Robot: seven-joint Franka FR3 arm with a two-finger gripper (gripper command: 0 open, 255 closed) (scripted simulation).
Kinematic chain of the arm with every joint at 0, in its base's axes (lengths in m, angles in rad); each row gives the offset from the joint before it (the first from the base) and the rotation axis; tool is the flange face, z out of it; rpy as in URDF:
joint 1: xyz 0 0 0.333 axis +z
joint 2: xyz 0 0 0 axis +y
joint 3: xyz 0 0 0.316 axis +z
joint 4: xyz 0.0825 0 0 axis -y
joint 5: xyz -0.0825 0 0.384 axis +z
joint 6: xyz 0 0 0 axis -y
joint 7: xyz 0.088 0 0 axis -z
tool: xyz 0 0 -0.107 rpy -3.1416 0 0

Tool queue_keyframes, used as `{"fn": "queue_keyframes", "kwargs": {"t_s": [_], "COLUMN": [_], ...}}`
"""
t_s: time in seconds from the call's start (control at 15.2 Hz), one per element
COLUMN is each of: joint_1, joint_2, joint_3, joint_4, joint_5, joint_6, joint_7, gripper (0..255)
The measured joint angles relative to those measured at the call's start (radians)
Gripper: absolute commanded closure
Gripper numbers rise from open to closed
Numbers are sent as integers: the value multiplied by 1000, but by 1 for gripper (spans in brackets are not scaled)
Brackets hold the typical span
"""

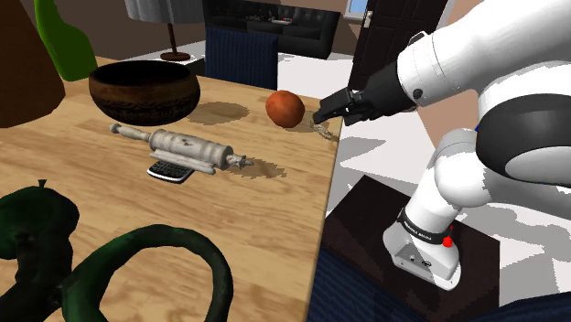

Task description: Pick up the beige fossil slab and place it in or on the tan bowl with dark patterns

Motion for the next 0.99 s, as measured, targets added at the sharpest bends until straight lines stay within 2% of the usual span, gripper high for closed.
{"fn": "queue_keyframes", "kwargs": {"t_s": [0.26,0.73,0.79,0.99], "joint_1": [3,0,1,0], "joint_2": [35,61,61,62], "joint_3": [28,48,49,49], "joint_4": [-33,-42,-44,-43], "joint_5": [31,12,15,13], "joint_6": [78,108,107,109], "joint_7": [7,17,19,19], "gripper": [0,0,255,255]}}
